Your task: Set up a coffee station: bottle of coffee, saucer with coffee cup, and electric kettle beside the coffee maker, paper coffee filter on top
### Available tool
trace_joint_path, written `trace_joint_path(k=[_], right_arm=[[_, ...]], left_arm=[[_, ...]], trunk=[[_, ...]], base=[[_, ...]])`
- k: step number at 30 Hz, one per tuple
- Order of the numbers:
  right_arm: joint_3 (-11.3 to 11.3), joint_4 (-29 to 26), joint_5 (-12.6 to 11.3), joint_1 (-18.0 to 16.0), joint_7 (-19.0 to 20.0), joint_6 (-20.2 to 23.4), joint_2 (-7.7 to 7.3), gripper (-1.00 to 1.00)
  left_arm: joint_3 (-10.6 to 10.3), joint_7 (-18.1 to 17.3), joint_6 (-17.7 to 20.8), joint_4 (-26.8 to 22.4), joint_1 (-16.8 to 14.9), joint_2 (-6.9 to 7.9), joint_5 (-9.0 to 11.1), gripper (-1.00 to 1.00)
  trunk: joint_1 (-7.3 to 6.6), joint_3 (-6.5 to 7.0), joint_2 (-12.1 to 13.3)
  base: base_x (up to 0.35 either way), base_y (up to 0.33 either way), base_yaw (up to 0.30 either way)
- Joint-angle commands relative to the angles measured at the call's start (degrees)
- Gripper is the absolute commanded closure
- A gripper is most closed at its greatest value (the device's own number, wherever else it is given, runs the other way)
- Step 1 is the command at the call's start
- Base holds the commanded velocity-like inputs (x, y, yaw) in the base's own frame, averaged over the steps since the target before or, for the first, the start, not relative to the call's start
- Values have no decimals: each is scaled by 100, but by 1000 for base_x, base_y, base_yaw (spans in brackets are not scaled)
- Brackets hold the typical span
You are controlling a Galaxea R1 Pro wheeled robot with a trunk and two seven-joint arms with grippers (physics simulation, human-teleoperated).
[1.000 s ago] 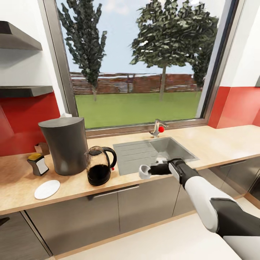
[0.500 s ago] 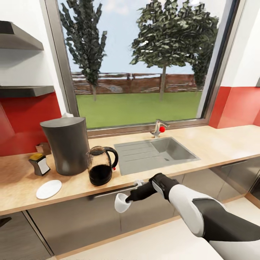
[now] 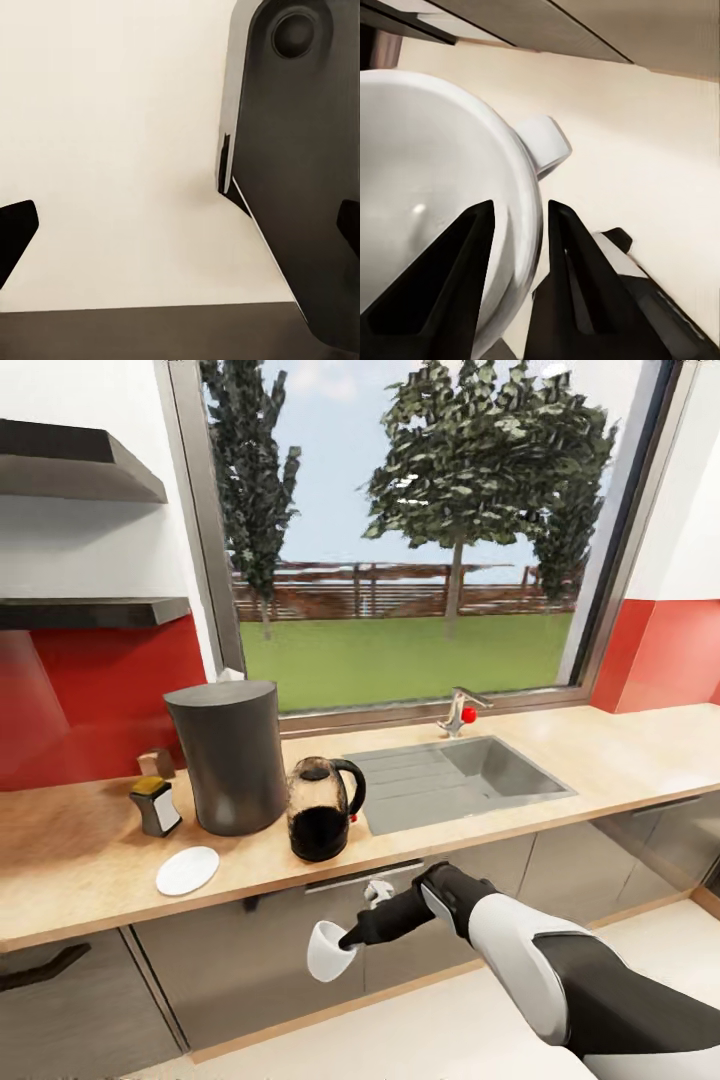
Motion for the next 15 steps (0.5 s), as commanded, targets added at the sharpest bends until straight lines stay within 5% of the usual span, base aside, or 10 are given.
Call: trace_joint_path(k=[1, 10, 15], right_arm=[[-37, -10, 28, 16, 29, 35, 1, 100], [-39, -18, 28, 56, 29, 34, 1, 100], [-45, -27, 11, 56, 22, 43, 1, 100]], left_arm=[[25, 7, 0, 0, -4, 0, -2, -100], [33, 9, -4, 0, -5, 0, 2, -100], [42, 12, 4, 0, -4, 0, 19, -100]], trunk=[[2, -13, -14], [2, -13, -14], [2, -13, -14]], base=[[-142, 295, 0], [-69, 312, 1], [-1, 339, 242]])
